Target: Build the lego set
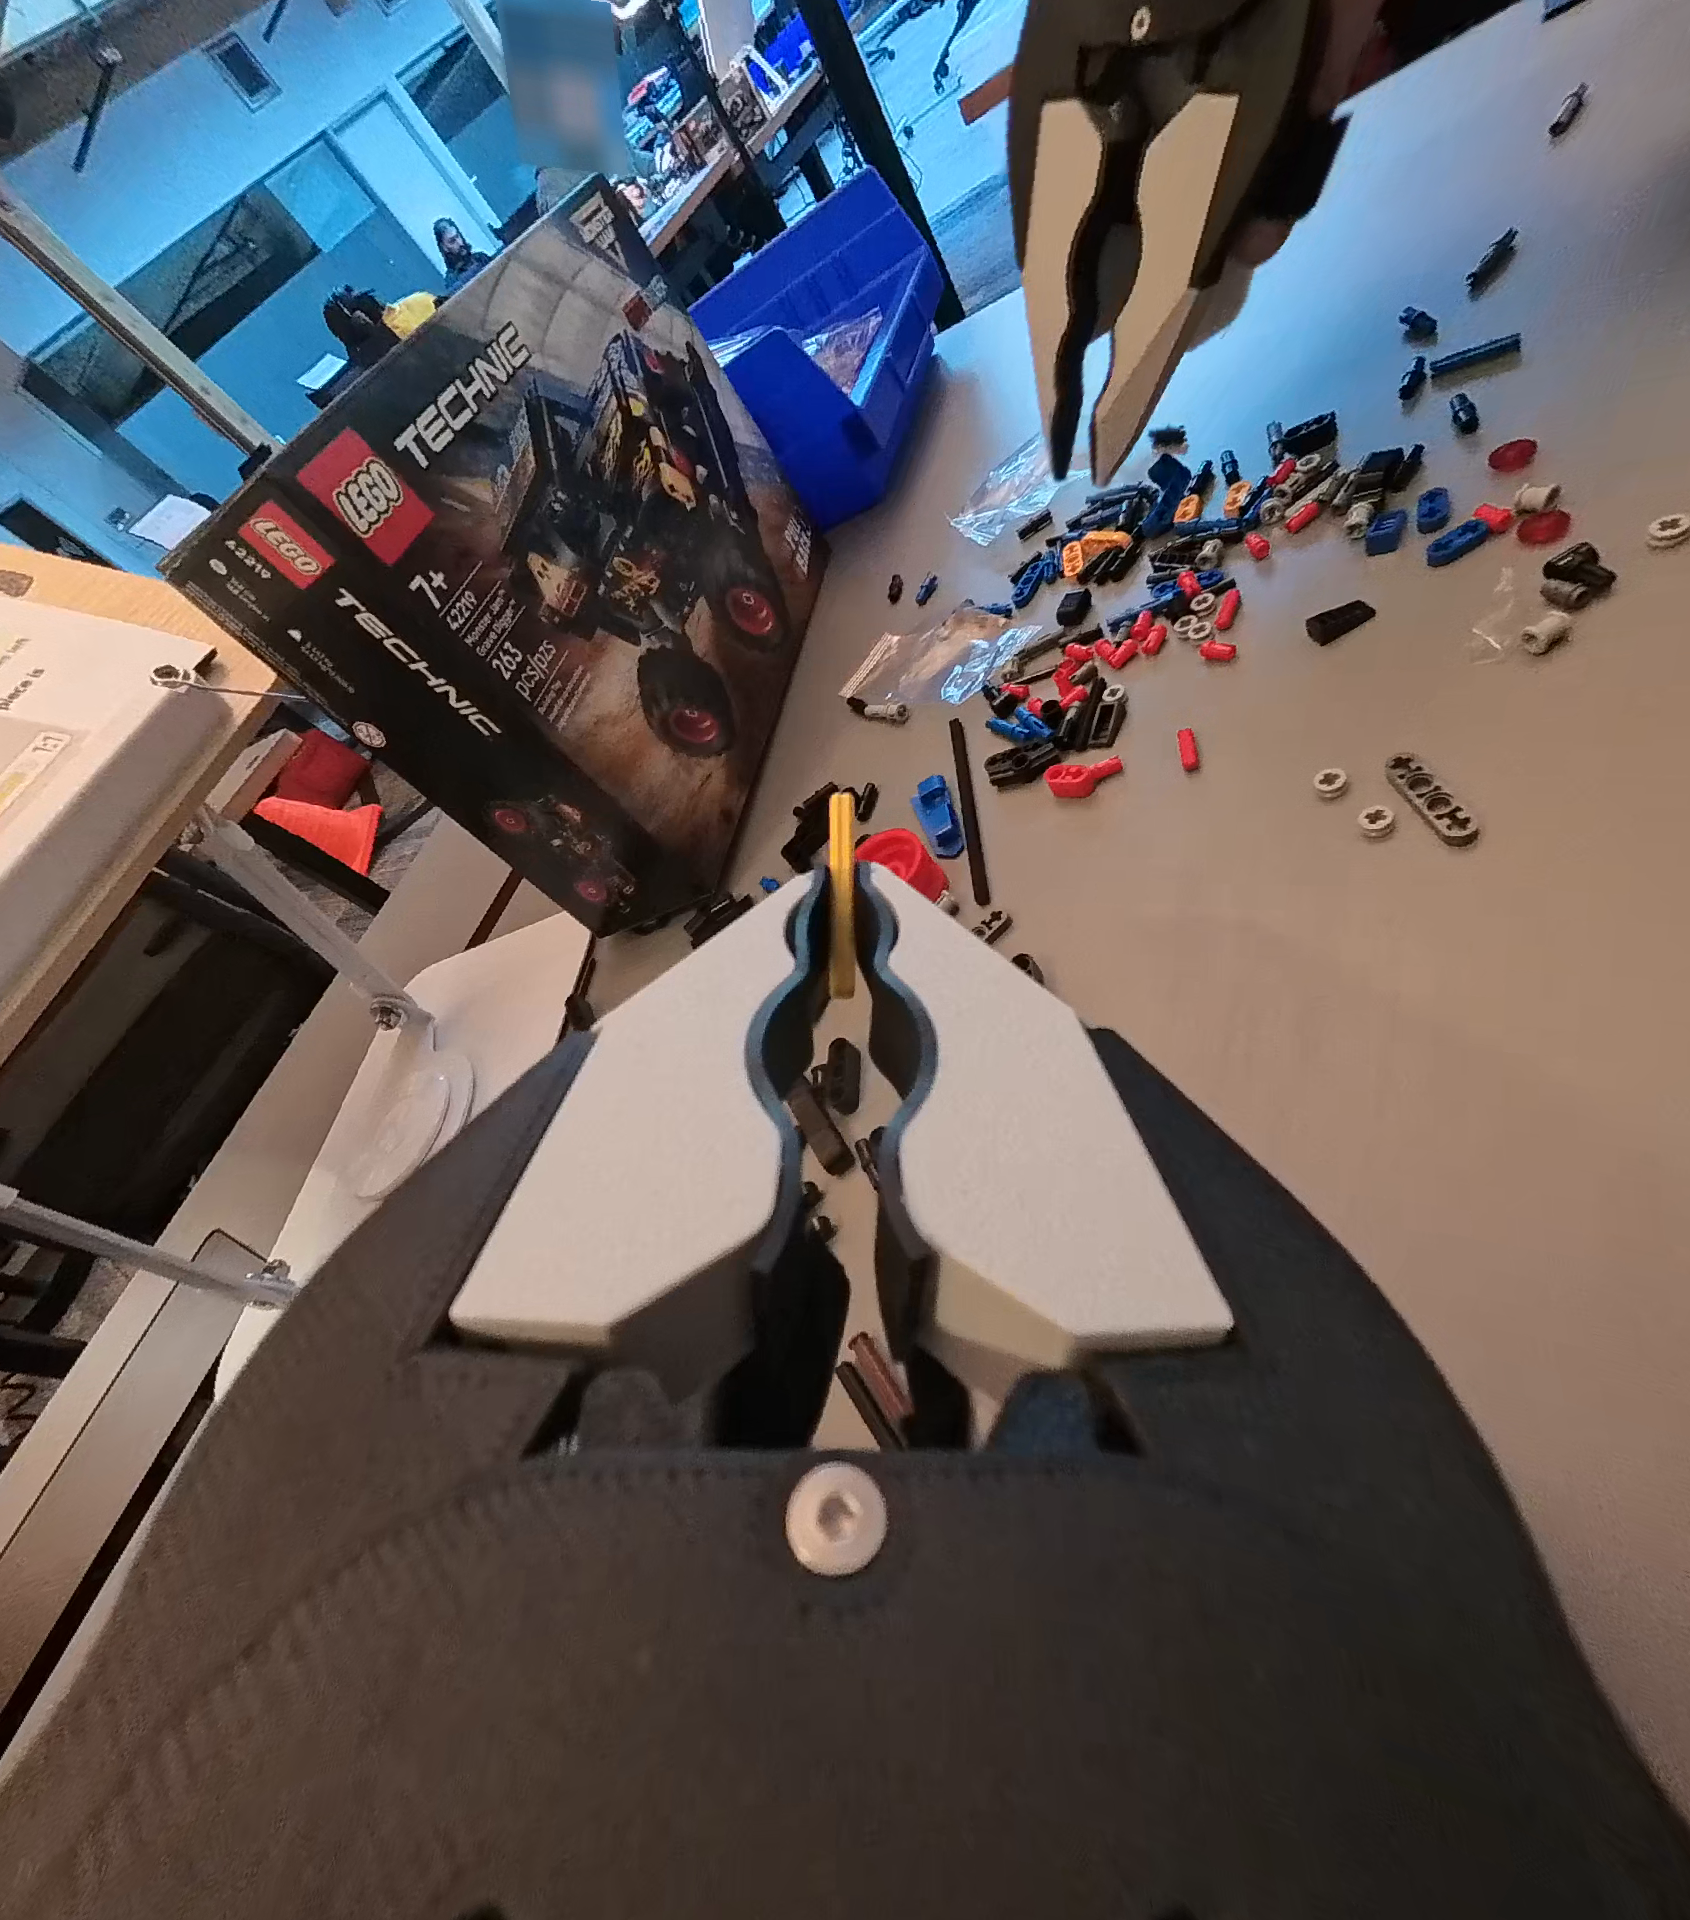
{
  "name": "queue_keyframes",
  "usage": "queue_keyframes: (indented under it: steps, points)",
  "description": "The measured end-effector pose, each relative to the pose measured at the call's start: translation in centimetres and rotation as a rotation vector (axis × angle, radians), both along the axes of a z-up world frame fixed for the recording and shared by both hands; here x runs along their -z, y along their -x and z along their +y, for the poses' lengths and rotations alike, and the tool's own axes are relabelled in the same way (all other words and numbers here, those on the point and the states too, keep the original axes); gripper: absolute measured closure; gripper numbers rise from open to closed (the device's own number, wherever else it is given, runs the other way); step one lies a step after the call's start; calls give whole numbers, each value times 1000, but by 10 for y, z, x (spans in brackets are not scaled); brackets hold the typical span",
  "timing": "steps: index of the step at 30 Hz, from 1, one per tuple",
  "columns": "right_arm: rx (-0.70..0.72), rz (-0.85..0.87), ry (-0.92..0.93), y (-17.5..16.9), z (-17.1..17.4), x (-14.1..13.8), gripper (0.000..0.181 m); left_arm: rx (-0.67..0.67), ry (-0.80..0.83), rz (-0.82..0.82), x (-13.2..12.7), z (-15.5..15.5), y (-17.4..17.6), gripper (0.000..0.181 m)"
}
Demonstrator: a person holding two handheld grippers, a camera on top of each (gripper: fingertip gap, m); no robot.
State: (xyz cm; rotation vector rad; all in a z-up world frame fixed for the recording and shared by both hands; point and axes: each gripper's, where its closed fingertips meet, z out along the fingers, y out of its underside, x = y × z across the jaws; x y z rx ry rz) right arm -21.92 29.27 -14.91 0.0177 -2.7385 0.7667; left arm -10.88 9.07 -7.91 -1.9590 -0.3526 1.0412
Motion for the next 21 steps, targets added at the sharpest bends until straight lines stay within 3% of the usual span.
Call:
queue_keyframes:
  steps: [9, 21]
  points:
    - [-63, -68, -99, 8, -6, 25, 173, 2, -3, -5, 1, 0, 0, 179]
    - [-90, -76, -120, 5, -9, 27, 178, 9, -1, -17, 4, 1, 1, 179]
